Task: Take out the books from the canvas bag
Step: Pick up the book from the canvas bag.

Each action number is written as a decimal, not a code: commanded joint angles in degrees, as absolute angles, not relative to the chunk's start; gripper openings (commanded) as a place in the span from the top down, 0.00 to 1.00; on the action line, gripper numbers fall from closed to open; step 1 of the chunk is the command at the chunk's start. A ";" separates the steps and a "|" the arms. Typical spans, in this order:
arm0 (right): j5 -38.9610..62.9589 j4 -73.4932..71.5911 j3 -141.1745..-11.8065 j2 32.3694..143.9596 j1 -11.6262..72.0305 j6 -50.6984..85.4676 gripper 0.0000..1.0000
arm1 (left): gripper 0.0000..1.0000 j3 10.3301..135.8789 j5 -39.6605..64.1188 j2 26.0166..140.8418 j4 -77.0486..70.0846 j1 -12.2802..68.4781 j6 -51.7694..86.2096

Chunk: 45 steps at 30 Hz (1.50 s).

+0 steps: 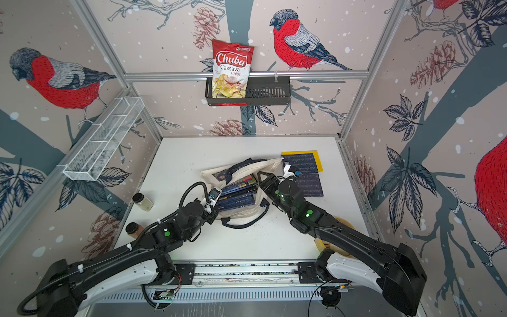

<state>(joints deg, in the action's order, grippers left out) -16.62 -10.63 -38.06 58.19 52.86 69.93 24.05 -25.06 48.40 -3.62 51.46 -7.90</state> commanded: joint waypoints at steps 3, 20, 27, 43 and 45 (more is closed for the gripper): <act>-21.57 -15.06 -35.04 59.38 57.53 67.85 0.40 | 1.00 24.24 -23.02 48.17 -9.40 51.50 -8.20; -5.28 -27.91 -47.28 92.22 55.41 67.70 0.56 | 1.00 23.64 -21.62 47.32 -10.23 51.45 -8.95; -3.45 -30.12 -50.34 98.88 51.61 68.55 0.59 | 1.00 23.50 -20.97 47.03 -10.28 51.48 -9.06; -5.14 -25.01 -53.17 101.62 50.49 71.86 0.58 | 1.00 23.47 -20.58 47.23 -10.28 51.50 -9.31; -7.30 -23.82 -53.60 100.75 51.80 71.72 0.56 | 1.00 23.62 -20.42 47.61 -10.37 51.49 -9.40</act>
